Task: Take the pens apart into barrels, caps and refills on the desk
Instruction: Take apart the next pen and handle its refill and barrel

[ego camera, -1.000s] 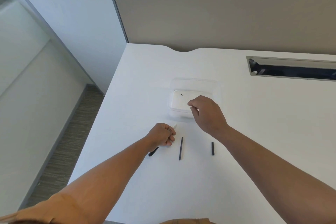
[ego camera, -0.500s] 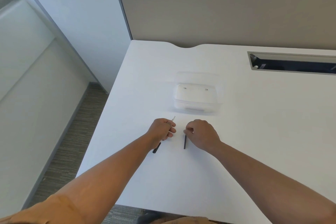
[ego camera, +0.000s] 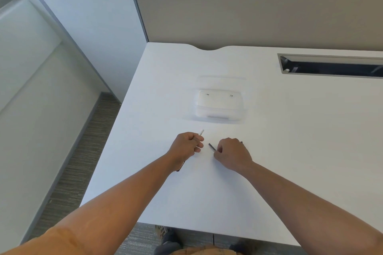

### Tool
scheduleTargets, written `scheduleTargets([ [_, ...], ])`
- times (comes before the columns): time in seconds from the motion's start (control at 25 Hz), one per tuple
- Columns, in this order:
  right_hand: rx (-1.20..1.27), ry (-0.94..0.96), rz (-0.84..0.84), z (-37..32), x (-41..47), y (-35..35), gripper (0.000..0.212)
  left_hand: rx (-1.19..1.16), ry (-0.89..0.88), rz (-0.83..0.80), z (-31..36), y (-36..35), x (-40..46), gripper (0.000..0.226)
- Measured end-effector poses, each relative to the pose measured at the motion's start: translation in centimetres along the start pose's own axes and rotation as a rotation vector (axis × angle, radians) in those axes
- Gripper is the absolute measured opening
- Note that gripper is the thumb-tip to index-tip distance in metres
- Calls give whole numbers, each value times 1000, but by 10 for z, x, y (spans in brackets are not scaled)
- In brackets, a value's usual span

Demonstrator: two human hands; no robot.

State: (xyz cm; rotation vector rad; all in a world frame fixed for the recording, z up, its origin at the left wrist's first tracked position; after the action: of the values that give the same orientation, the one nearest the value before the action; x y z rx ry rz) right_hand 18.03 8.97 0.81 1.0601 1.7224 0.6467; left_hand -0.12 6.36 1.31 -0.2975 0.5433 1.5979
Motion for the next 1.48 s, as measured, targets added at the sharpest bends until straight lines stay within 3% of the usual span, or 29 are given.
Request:
scheduleTargets([
  [0.28,625,43,202,13,-12,43,3,1,-165,-4,17,-14,-3,16],
  [0.48,1001,105,207,13,-16,67,29,100,-244,-4,31,-17,-8,6],
  [0.6,1163,133,210,10,-19,77,16,124,-282,15,38,-18,-9,5],
  [0.76,1160,180,233,3,-22,84,7,137,-330,17,40,-22,-12,4],
  [1.48,1059,230,188,-2,-21,82,9,114,-429,1,43,-22,-11,7],
])
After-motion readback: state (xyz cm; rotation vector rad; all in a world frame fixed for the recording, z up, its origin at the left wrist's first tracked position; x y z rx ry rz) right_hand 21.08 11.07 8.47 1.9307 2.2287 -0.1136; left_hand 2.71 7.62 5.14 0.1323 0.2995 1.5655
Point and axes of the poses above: each hand's wrist, its own x-axis towards the middle knuckle, its own y-axis out of the back of the hand, z = x × y, the point moved 2 cm from there along x, towards the middle knuckle, and after that the axes turned 6 degrees about -y, right-handed, at the moved point
